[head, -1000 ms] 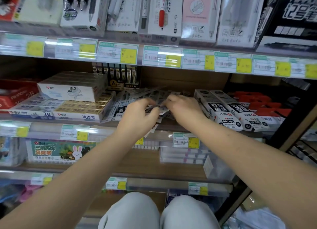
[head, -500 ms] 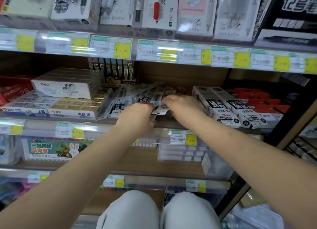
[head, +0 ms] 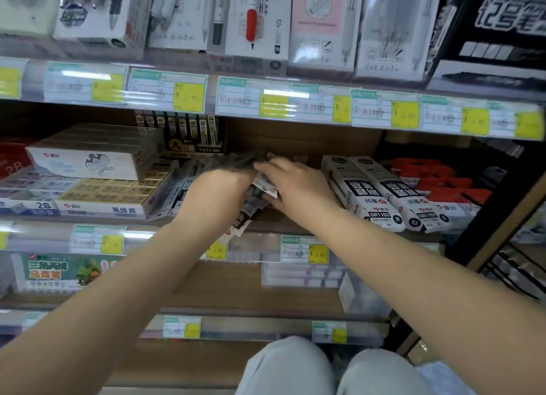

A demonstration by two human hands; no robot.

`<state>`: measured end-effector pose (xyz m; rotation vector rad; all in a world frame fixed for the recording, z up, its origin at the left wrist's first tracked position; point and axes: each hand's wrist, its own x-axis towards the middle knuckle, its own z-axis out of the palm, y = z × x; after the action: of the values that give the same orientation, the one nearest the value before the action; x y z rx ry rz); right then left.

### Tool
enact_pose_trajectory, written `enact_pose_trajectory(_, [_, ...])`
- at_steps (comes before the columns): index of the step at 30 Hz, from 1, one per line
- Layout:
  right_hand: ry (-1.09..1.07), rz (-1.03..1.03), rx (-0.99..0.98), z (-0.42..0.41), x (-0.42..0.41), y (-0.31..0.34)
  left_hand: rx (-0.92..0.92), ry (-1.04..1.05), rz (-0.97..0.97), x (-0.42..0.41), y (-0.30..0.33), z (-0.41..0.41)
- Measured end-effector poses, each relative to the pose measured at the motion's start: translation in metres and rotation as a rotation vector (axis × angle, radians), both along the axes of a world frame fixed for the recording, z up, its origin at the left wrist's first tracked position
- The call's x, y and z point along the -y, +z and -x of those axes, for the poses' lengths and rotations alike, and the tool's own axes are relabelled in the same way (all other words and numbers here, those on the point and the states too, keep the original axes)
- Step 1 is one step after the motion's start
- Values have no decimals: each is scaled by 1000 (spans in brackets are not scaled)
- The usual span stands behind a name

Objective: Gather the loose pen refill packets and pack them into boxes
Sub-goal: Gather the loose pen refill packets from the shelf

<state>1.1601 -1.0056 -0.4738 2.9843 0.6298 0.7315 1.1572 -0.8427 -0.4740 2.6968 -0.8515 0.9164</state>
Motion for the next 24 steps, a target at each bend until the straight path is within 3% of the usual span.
enact_pose_trajectory(4, [72,-252,41,-2,-7,13,74,-171,72,-4,10,-2])
enact_pose_trajectory(7, [42,-247,60,-2,-10,26,91,-243,184,-3,17,1])
enact_pose_trajectory(13, [52,-219,183,-1,-7,31,-104,-224,699,5,27,7])
enact_pose_trajectory(17, [176,-206,262,-2,-2,19,-252,-260,743,8,19,7])
enact_pose_trajectory(24, [251,-233,434,19,-17,27,-318,-367,760,24,-6,10])
